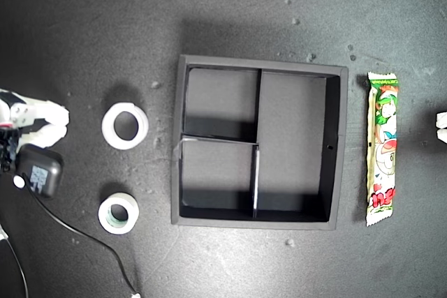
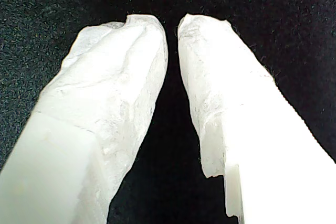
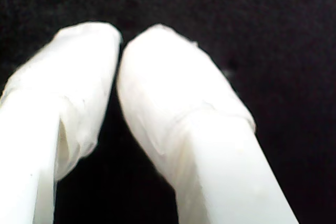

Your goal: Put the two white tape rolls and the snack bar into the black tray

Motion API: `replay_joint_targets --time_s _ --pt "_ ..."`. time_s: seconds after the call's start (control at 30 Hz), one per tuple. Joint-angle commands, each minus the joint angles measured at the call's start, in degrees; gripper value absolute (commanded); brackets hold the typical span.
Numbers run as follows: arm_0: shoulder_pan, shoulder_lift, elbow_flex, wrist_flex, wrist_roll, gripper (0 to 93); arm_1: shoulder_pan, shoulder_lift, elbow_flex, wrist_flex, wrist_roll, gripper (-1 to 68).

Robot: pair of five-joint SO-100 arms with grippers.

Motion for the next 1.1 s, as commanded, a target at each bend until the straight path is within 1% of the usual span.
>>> replay_joint_targets --time_s 0.0,0.53,0.57,0.6,0.63,0.67,0.8,0.83,0.93,1.0,1.07 --pt "1.2 3.1 3.4 2.2 -12.0 8.1 10.5 0.3 0.7 0.4 -11.3 10.4" --pt "1.2 3.1 3.4 2.2 -11.5 7.8 10.8 0.3 0.7 0.4 -11.0 10.4" --pt "1.2 3.1 3.4 2.2 -11.1 7.6 11.4 0.3 0.7 0.4 -10.6 9.9" --pt "1.2 3.1 3.4 1.7 -11.2 7.6 12.2 0.3 0.7 0.2 -10.5 7.0" --pt "1.2 3.1 3.4 0.4 -10.4 7.4 12.7 0.3 0.7 -0.4 -10.5 1.5" --pt "1.2 3.1 3.4 -1.1 -8.9 7.0 13.1 0.3 0.7 -1.1 -10.6 -0.1" --pt "1.5 3.1 3.4 -9.8 -1.9 6.8 13.4 0.3 0.7 -6.2 -13.4 -0.1" --pt "1.8 3.1 3.4 -12.0 -0.1 7.0 13.4 0.3 0.7 -7.7 -13.6 1.5" --pt "2.0 3.0 3.4 -16.5 4.7 8.3 13.4 0.3 0.7 -10.8 -12.8 11.1" --pt "1.1 3.0 3.3 -17.2 6.1 9.6 12.9 0.3 0.7 -11.6 -11.3 17.3" --pt "0.0 3.0 3.4 -18.2 6.4 9.7 12.6 0.3 0.7 -11.9 -11.3 20.4"
